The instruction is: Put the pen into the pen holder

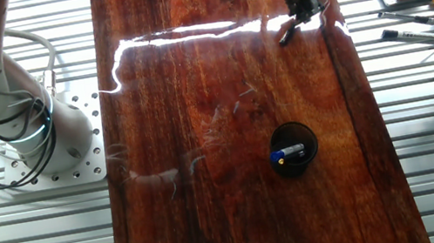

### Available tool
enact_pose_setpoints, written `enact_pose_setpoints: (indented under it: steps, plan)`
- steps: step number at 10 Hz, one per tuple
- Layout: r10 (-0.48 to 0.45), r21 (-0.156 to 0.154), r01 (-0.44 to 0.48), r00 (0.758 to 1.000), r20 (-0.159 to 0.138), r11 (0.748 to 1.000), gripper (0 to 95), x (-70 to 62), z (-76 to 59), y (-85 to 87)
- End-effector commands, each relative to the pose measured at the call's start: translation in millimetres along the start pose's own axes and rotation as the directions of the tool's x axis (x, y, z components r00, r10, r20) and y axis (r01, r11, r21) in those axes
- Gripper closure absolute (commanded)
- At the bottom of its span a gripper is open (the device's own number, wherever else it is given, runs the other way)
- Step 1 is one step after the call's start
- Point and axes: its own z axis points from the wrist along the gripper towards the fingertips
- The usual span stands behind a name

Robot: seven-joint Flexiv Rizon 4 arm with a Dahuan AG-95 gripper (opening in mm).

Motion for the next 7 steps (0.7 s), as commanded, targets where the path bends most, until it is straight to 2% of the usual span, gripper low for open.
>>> enact_pose_setpoints:
  steps: [1,5,7]
  plan:
    - [0.002,0.002,-0.002,1.0,0.003,1.0,76.0,-0.1,3.2,0.7]
    - [-0.007,0.002,0.007,1.0,0.012,1.0,76.0,1.3,5.3,0.9]
    - [-0.011,0.003,0.011,1.0,0.018,1.0,76.0,6.2,7.4,-0.4]
